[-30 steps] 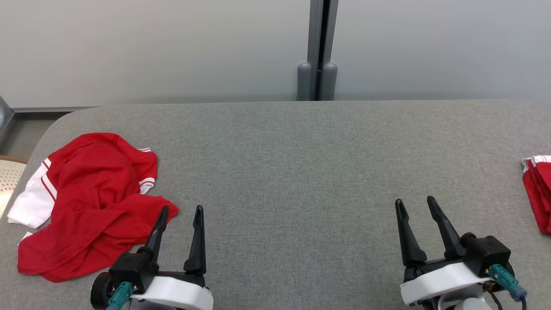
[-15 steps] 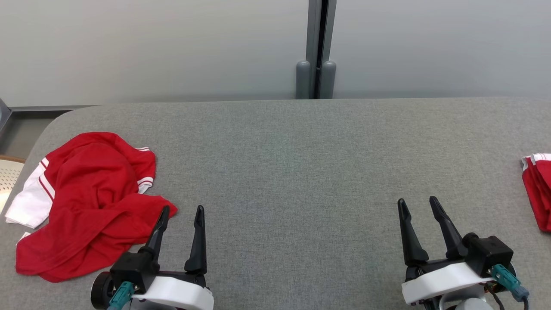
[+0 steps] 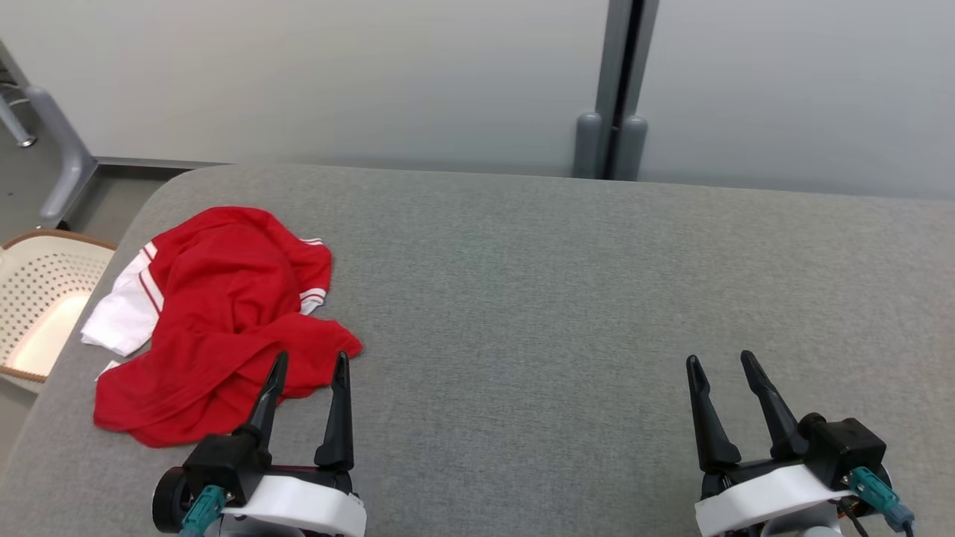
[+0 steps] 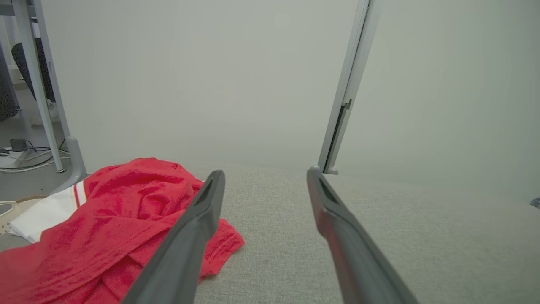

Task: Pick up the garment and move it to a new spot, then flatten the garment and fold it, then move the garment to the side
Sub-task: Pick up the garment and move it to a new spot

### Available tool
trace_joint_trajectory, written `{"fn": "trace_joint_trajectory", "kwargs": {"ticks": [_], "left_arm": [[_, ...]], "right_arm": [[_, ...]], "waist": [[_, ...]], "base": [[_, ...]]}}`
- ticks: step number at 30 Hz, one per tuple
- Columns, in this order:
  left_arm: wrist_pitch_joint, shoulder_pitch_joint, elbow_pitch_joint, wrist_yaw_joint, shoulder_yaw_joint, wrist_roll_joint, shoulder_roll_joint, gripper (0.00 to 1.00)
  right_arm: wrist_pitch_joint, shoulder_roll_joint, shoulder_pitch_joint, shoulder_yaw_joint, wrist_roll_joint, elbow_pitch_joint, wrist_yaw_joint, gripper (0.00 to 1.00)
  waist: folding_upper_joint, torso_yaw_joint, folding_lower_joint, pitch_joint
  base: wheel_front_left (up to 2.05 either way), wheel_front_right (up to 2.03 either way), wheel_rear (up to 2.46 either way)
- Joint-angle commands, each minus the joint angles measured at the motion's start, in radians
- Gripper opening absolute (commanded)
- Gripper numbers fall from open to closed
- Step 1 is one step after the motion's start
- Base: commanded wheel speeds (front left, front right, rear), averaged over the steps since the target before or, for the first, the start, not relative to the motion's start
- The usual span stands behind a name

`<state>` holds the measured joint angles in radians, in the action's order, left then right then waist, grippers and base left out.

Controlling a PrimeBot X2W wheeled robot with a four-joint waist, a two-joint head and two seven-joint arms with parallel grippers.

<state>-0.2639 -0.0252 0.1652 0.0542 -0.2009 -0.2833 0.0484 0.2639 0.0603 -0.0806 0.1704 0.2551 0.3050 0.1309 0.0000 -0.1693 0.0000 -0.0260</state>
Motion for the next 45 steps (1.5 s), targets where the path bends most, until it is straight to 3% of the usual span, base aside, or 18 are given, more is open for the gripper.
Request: {"fn": "trace_joint_trajectory", "kwargs": {"ticks": [1, 10, 19, 27, 34, 41, 45], "left_arm": [[0.0, 0.001, -0.008, -0.001, 0.009, 0.002, 0.004, 1.0], [0.0, 0.021, -0.024, -0.003, 0.032, 0.003, 0.004, 1.0], [-0.001, 0.045, -0.025, -0.012, 0.07, 0.009, 0.004, 1.0], [-0.001, 0.054, -0.046, 0.002, 0.079, -0.009, 0.004, 1.0], [0.0, 0.017, -0.008, -0.02, 0.111, -0.005, 0.004, 1.0], [-0.001, -0.091, 0.135, -0.025, 0.17, 0.027, 0.006, 1.0], [0.002, -0.178, 0.267, -0.035, 0.199, 0.037, 0.037, 1.0]], "right_arm": [[0.001, 0.007, 0.013, 0.01, 0.01, -0.003, 0.0, 1.0], [0.001, 0.008, 0.021, 0.058, 0.023, 0.004, 0.0, 1.0], [0.001, 0.004, 0.013, 0.118, 0.047, 0.028, 0.0, 1.0], [0.001, 0.019, -0.019, 0.146, 0.053, 0.042, 0.0, 1.0], [0.001, 0.027, -0.011, 0.123, 0.041, 0.024, 0.0, 1.0], [0.001, 0.071, -0.039, 0.071, 0.023, 0.008, 0.0, 1.0], [0.001, 0.101, -0.062, 0.024, 0.01, -0.016, 0.0, 1.0]], "waist": [[0.0, -0.059, 0.0, 0.008], [0.0, -0.209, 0.0, 0.033], [0.0, -0.308, 0.0, 0.048], [0.0, -0.32, 0.0, 0.025], [0.0, -0.303, 0.0, -0.002], [0.0, -0.254, 0.0, -0.08], [0.0, -0.22, 0.0, -0.136]], "base": [[0.0, 0.0, 0.0], [0.0, 0.0, 0.0], [0.0, 0.0, 0.0], [0.0, 0.0, 0.0], [0.0, 0.0, 0.0], [0.0, 0.0, 0.0], [0.0, 0.0, 0.0]]}}
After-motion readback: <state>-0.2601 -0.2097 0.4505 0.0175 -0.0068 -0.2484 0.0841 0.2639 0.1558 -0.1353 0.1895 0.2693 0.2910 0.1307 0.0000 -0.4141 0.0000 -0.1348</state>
